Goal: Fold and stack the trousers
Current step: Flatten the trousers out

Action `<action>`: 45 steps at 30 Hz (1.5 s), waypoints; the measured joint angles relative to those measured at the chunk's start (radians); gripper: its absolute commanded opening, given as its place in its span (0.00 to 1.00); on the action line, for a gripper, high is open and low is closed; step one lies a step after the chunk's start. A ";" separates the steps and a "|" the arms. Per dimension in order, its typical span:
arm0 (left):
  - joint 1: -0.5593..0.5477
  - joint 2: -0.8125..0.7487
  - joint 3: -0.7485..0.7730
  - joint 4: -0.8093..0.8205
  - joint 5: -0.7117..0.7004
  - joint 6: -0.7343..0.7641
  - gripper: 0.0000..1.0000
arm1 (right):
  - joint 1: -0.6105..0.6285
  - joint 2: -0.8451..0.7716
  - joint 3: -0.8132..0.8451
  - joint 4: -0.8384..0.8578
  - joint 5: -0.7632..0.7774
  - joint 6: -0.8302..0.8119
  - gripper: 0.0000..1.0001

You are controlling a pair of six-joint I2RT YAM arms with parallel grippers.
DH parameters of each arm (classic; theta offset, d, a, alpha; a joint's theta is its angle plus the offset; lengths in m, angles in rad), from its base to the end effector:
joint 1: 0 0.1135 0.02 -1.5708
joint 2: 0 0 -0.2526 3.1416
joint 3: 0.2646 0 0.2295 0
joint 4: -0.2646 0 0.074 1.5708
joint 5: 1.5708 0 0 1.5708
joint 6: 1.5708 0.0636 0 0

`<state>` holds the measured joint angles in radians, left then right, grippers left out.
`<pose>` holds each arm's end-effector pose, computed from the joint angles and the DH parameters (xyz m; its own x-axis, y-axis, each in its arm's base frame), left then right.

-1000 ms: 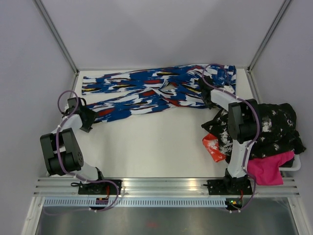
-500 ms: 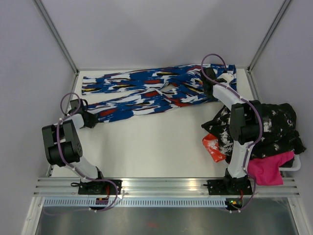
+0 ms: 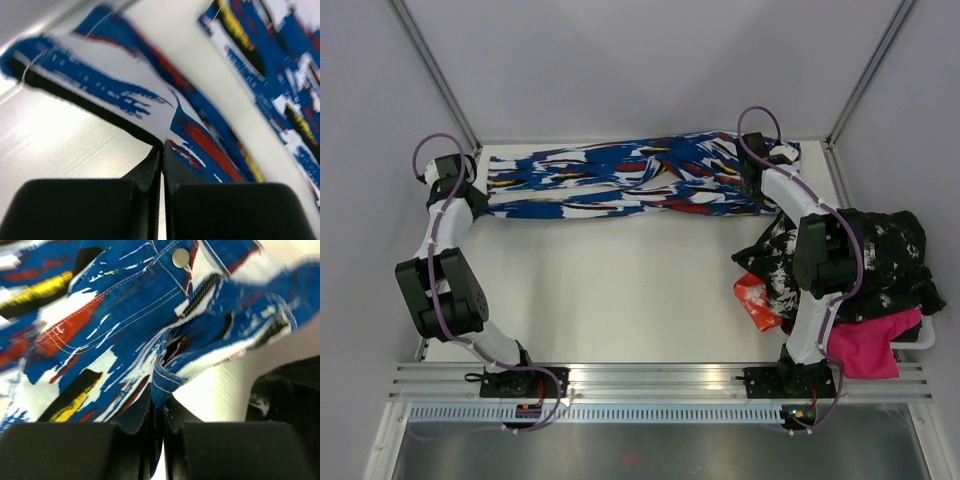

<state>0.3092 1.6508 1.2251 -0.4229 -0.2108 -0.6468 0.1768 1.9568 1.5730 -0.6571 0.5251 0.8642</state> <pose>0.3358 0.1212 0.2263 -0.3117 -0.7182 -0.6221 -0.7733 0.5722 -0.2731 0.4074 0.0404 0.2089 -0.4775 0.5832 -0.6572 0.7092 0.6974 0.1036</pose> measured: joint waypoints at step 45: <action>-0.227 0.123 0.081 -0.104 0.148 -0.056 0.86 | 0.018 -0.119 -0.048 -0.050 -0.300 -0.303 0.64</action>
<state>0.0822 1.7737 1.3060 -0.5266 -0.0628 -0.7029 0.1944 1.8381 1.5246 -0.7071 0.2249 0.5610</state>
